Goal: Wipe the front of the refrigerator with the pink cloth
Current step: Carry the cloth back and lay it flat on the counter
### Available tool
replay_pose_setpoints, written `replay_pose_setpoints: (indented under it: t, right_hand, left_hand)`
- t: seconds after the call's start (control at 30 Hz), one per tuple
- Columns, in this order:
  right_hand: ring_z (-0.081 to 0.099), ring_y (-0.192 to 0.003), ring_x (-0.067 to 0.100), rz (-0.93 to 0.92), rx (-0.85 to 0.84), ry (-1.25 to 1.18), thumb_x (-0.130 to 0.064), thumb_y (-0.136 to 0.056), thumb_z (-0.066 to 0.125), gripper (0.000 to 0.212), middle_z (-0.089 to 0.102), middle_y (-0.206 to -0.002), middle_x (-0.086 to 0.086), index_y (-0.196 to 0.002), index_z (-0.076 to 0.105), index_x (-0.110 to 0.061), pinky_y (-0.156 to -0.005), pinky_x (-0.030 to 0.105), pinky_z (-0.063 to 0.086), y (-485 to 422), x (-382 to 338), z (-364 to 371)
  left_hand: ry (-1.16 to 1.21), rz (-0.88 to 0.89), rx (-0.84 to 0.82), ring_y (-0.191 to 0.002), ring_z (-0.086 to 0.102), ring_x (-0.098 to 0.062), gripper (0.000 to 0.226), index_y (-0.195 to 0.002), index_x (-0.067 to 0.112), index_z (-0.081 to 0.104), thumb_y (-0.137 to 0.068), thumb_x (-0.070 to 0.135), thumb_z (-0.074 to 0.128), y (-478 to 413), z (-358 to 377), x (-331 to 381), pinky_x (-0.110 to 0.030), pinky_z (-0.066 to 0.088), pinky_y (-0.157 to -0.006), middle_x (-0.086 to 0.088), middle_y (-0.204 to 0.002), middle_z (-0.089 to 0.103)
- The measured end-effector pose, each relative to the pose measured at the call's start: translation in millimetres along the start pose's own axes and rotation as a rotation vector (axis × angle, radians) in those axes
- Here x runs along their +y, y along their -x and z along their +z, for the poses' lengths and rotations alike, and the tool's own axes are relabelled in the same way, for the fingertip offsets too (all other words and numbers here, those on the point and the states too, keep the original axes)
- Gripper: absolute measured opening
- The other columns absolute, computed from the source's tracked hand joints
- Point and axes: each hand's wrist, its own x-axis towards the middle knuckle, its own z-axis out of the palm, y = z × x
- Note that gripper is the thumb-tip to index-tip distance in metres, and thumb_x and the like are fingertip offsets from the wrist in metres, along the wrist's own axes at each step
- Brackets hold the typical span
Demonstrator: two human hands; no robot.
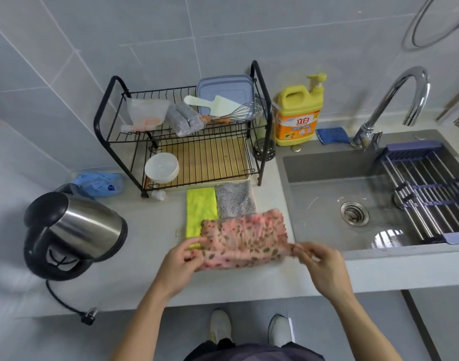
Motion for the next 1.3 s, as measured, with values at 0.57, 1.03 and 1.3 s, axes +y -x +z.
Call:
replay_pose_setpoints:
  t: [0.57,1.03,1.3]
  right_hand:
    - [0.072,-0.080,0.007,0.041,-0.192,0.124,-0.016,-0.099,0.070,0.020,0.074,-0.075,-0.020,-0.082,0.075,-0.024,-0.077,0.031,0.055,-32,20,5]
    - [0.062,-0.091,0.024,0.349,0.003,0.204,-0.040,-0.099,0.070,0.032,0.070,-0.105,0.002,-0.117,0.063,-0.014,-0.076,0.033,0.043,-16,52,56]
    - [0.063,-0.079,0.014,0.395,-0.007,0.070,-0.034,-0.096,0.076,0.024,0.067,-0.087,-0.006,-0.108,0.060,-0.020,-0.071,0.034,0.047,-22,44,65]
  left_hand:
    - [-0.071,0.062,0.250,-0.097,0.053,0.031,0.042,-0.127,0.045,0.062,-0.103,0.010,0.062,-12,24,-16,0.001,0.044,-0.080,0.040,-0.116,0.059]
    - [-0.267,-0.330,0.282,-0.101,0.066,-0.022,0.030,-0.126,0.013,0.067,-0.101,0.030,0.065,-35,46,-58,-0.030,0.045,-0.081,-0.004,-0.116,0.070]
    - [-0.264,-0.386,0.270,-0.103,0.070,-0.026,0.022,-0.116,0.017,0.066,-0.097,0.024,0.073,-42,47,-53,-0.029,0.046,-0.080,-0.005,-0.116,0.076]
